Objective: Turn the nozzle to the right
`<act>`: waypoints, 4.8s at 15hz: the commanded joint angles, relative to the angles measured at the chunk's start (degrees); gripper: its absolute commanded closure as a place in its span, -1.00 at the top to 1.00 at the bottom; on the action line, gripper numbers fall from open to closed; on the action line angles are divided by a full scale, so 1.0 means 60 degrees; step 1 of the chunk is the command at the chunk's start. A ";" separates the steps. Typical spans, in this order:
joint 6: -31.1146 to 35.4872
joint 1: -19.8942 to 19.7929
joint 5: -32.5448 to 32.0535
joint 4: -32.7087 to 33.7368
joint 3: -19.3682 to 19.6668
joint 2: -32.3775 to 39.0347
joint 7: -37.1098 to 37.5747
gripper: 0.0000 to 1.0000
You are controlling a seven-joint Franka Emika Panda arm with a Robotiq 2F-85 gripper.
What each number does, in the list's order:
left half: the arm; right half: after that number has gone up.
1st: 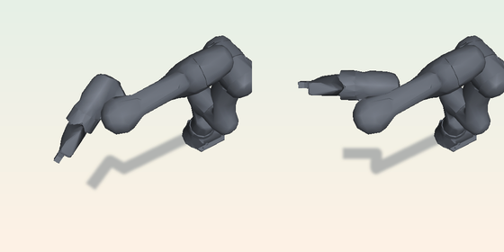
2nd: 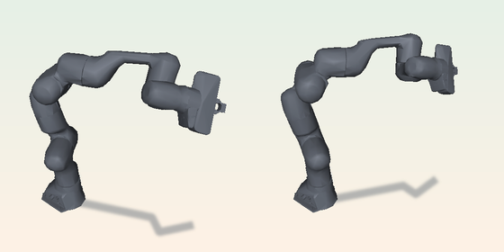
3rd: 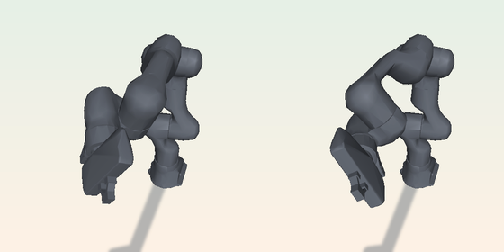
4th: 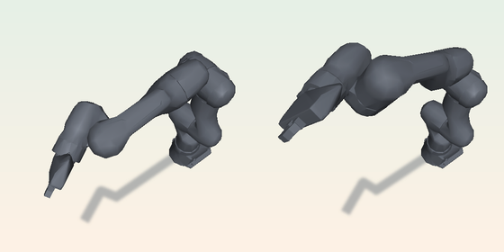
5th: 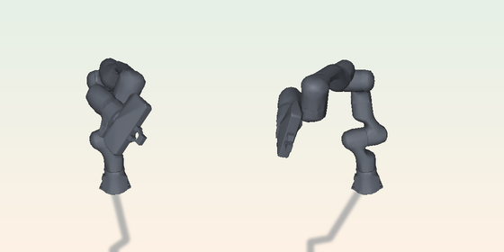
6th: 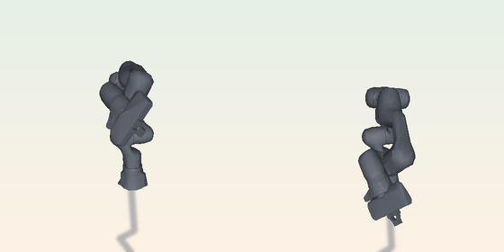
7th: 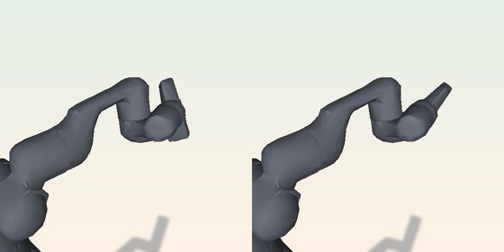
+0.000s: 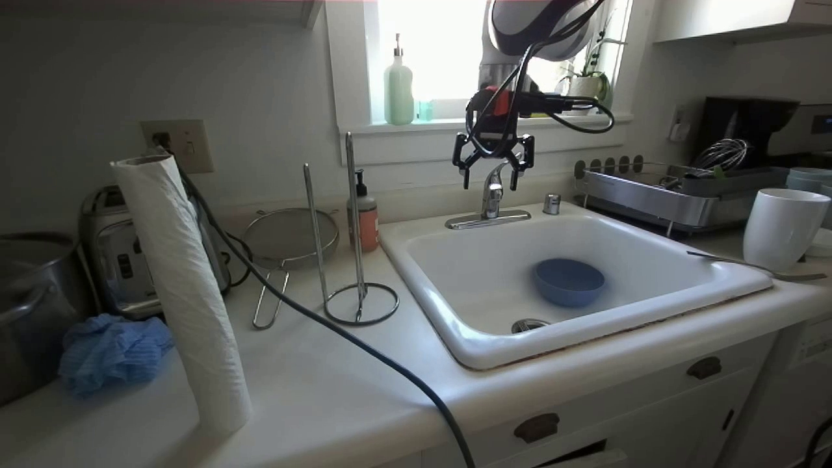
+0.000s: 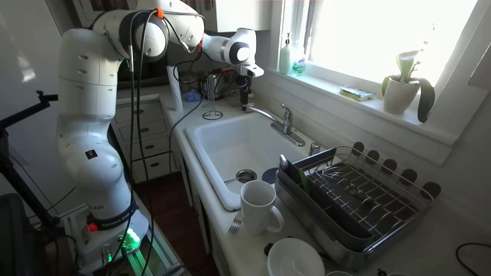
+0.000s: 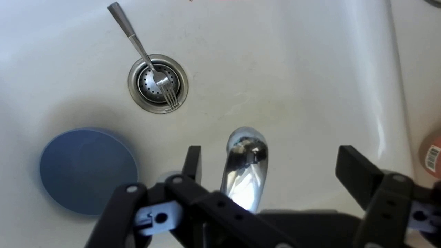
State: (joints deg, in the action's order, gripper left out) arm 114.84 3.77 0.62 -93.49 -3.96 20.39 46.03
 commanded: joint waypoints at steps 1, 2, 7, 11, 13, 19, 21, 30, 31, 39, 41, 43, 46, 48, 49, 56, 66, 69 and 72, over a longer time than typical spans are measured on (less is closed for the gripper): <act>-0.0695 0.0241 0.0254 0.0496 0.0333 0.0396 0.0263 1.00; -0.0815 0.0278 0.0159 0.0447 0.0413 0.0375 0.0405 1.00; -0.1269 0.0307 -0.0003 -0.0006 0.0624 0.0041 0.0652 1.00; -0.1240 0.0344 -0.0226 -0.0484 0.0775 -0.0295 0.0812 1.00; -0.0989 0.0319 -0.0325 -0.0828 0.0828 -0.0512 0.0807 1.00; 0.0103 0.0163 -0.0352 -0.2332 0.0925 -0.1484 0.0814 1.00; 0.0231 0.0104 -0.0506 -0.3002 0.1033 -0.1966 0.0836 1.00; 0.1246 -0.0763 -0.1114 -0.5373 0.1578 -0.3651 0.1500 1.00; 0.1499 -0.0905 -0.1023 -0.5519 0.1621 -0.3695 0.1605 1.00; 0.3071 -0.1700 -0.0261 -0.6180 0.1923 -0.3725 0.2359 1.00; 0.3352 -0.1775 0.0096 -0.6238 0.1952 -0.3714 0.2228 1.00; 0.3633 -0.1825 0.0276 -0.6288 0.1976 -0.3708 0.2254 1.00; 0.3318 -0.1742 0.1055 -0.6293 0.1873 -0.3795 0.1345 1.00; 0.3199 -0.1654 0.1081 -0.6280 0.1771 -0.3914 0.1034 1.00; 0.3201 -0.1618 0.0872 -0.6259 0.1712 -0.3975 0.1075 1.00; 0.2356 -0.1628 0.0179 -0.5520 0.1450 -0.3984 0.2508 0.47; 0.2589 -0.1509 -0.0760 -0.4689 0.1379 -0.3276 0.4479 -0.93; 0.2584 -0.1477 -0.1148 -0.4473 0.1398 -0.3043 0.4901 -1.00; 0.2638 -0.1430 -0.1433 -0.4358 0.1437 -0.2852 0.5214 -1.00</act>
State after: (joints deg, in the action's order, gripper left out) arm 130.25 -5.36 -5.13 -121.48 4.42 1.35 73.60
